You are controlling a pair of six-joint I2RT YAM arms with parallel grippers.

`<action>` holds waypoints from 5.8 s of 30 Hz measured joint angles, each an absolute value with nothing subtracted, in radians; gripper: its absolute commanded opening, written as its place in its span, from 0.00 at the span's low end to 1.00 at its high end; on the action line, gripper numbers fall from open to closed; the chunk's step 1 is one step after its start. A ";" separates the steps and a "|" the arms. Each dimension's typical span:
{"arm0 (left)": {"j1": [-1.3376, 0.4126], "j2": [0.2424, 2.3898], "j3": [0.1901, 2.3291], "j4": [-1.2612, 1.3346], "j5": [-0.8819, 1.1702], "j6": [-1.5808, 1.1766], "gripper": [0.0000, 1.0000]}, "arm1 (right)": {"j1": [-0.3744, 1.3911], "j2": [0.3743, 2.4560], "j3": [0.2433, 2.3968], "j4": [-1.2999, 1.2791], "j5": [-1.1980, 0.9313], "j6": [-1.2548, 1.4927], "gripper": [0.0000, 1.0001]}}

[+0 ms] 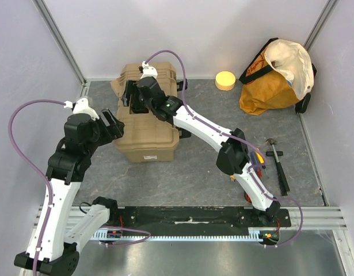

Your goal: Pack the tool kit

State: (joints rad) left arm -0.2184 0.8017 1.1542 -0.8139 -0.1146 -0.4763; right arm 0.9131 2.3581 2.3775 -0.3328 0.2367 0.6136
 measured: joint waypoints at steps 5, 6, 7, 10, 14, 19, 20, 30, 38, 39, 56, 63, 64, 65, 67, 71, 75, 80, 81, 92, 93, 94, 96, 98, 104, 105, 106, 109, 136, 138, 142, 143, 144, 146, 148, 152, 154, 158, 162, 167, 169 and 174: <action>-0.218 0.790 1.152 -0.813 -0.139 -0.476 0.82 | 0.892 2.358 2.375 -0.318 0.169 0.641 0.83; -0.218 0.790 1.152 -0.813 -0.140 -0.476 0.82 | 0.882 2.356 2.360 -0.290 0.144 0.652 0.83; -0.218 0.790 1.151 -0.813 -0.141 -0.476 0.82 | 0.871 2.354 2.349 -0.265 0.121 0.664 0.83; -0.218 0.792 1.151 -0.813 -0.139 -0.476 0.82 | 0.838 2.353 2.323 -0.187 0.036 0.712 0.83; -0.218 0.801 1.151 -0.810 -0.131 -0.476 0.83 | 0.823 2.352 2.294 -0.124 -0.034 0.759 0.83; -0.218 0.836 1.134 -0.772 -0.125 -0.476 0.87 | 0.836 2.307 2.214 -0.087 -0.001 0.766 0.83; -0.218 0.849 1.129 -0.764 -0.125 -0.476 0.87 | 0.837 2.294 2.202 -0.099 0.012 0.762 0.83; -0.210 1.025 1.071 -0.726 -0.126 -0.477 0.84 | 0.847 2.214 2.181 -0.296 0.191 0.612 0.82; -0.196 0.998 1.043 -0.701 -0.100 -0.456 0.73 | 0.847 2.192 2.181 -0.406 0.256 0.466 0.44; -0.194 0.992 1.037 -0.696 -0.094 -0.448 0.73 | 0.846 2.191 2.181 -0.413 0.260 0.448 0.43; -0.208 0.956 0.966 -0.625 0.126 -0.413 0.71 | 0.891 2.178 2.181 -0.537 0.542 0.159 0.57; -0.217 0.936 0.957 -0.633 0.186 -0.414 0.71 | 0.920 2.120 2.057 -0.472 0.648 0.141 0.34; -0.221 0.930 0.954 -0.638 0.196 -0.414 0.71 | 0.925 2.097 2.020 -0.456 0.654 0.145 0.33; -0.224 0.924 0.952 -0.645 0.207 -0.415 0.71 | 0.929 2.068 1.974 -0.439 0.656 0.155 0.31; -0.230 0.911 0.946 -0.659 0.227 -0.420 0.71 | 0.935 2.018 1.903 -0.421 0.656 0.172 0.28; -0.234 0.885 0.942 -0.695 0.246 -0.429 0.71 | 0.944 1.927 1.781 -0.399 0.661 0.215 0.29; -0.234 0.863 0.942 -0.733 0.237 -0.434 0.72 | 0.948 1.869 1.719 -0.415 0.664 0.247 0.36; -0.234 0.863 0.994 -0.788 0.191 -0.454 0.75 | 0.941 1.874 1.781 -0.526 0.653 0.269 0.47; -0.234 0.864 1.019 -0.794 0.180 -0.458 0.77 | 0.938 1.882 1.806 -0.558 0.649 0.273 0.48; -0.233 0.861 1.187 -0.791 0.087 -0.482 0.97 | 0.906 1.920 2.010 -0.624 0.506 0.286 0.66; -0.233 0.861 1.187 -0.791 0.086 -0.482 0.97 | 0.906 1.927 2.010 -0.615 0.479 0.289 0.66; -0.233 0.862 1.187 -0.791 0.087 -0.482 0.97 | 0.905 1.937 2.010 -0.606 0.452 0.292 0.66; -0.233 0.861 1.187 -0.791 0.088 -0.481 0.97 | 0.901 1.967 2.010 -0.587 0.394 0.300 0.66; -0.234 0.861 1.187 -0.789 0.090 -0.481 0.97 | 0.894 2.012 2.012 -0.572 0.334 0.312 0.67; -0.233 0.855 1.182 -0.780 0.109 -0.480 0.97 | 0.845 2.082 2.057 -0.535 0.202 0.358 0.66; -0.234 0.854 1.180 -0.779 0.109 -0.480 0.97 | 0.837 2.092 2.062 -0.519 0.186 0.361 0.66; -0.234 0.851 1.178 -0.777 0.109 -0.480 0.97 | 0.828 2.099 2.068 -0.506 0.165 0.368 0.66; -0.233 0.847 1.172 -0.775 0.107 -0.478 0.97 | 0.805 2.111 2.075 -0.476 0.081 0.390 0.66; -0.233 1.014 1.102 -0.497 0.294 -0.498 0.86 | 0.639 2.103 1.895 -0.073 -0.599 0.585 0.68; -0.233 1.061 1.102 -0.459 0.313 -0.501 0.86 | 0.625 2.102 1.868 -0.008 -0.640 0.633 0.68; -0.233 1.145 1.101 -0.403 0.325 -0.502 0.86 | 0.606 2.102 1.830 0.085 -0.694 0.707 0.68; -0.233 1.165 1.101 -0.388 0.327 -0.505 0.85 | 0.603 2.102 1.818 0.119 -0.711 0.732 0.68; -0.233 1.182 1.101 -0.376 0.329 -0.509 0.85 | 0.603 2.103 1.809 0.143 -0.725 0.752 0.68; -0.233 1.210 1.102 -0.331 0.340 -0.521 0.83 | 0.605 2.103 1.785 0.209 -0.758 0.802 0.68; -0.233 1.234 1.102 -0.292 0.345 -0.534 0.80 | 0.611 2.105 1.763 0.274 -0.791 0.856 0.67; -0.234 1.269 1.116 -0.273 0.355 -0.542 0.78 | 0.608 2.112 1.763 0.290 -0.786 0.880 0.67; -0.237 1.274 1.118 -0.269 0.345 -0.546 0.78 | 0.607 2.111 1.787 0.223 -0.756 0.831 0.67; -0.237 1.254 1.109 -0.271 0.310 -0.546 0.78 | 0.616 2.081 1.818 0.051 -0.604 0.704 0.69; -0.237 1.206 1.080 -0.293 0.279 -0.546 0.78 | 0.633 2.069 1.863 -0.083 -0.472 0.614 0.69; -0.237 1.188 1.073 -0.307 0.262 -0.546 0.78 | 0.673 2.091 1.962 -0.237 -0.360 0.535 0.70; -0.237 1.173 1.066 -0.315 0.254 -0.546 0.78 | 0.696 2.113 2.005 -0.278 -0.331 0.515 0.70; -0.237 1.115 1.043 -0.344 0.234 -0.546 0.79 | 0.745 2.155 2.084 -0.352 -0.243 0.472 0.71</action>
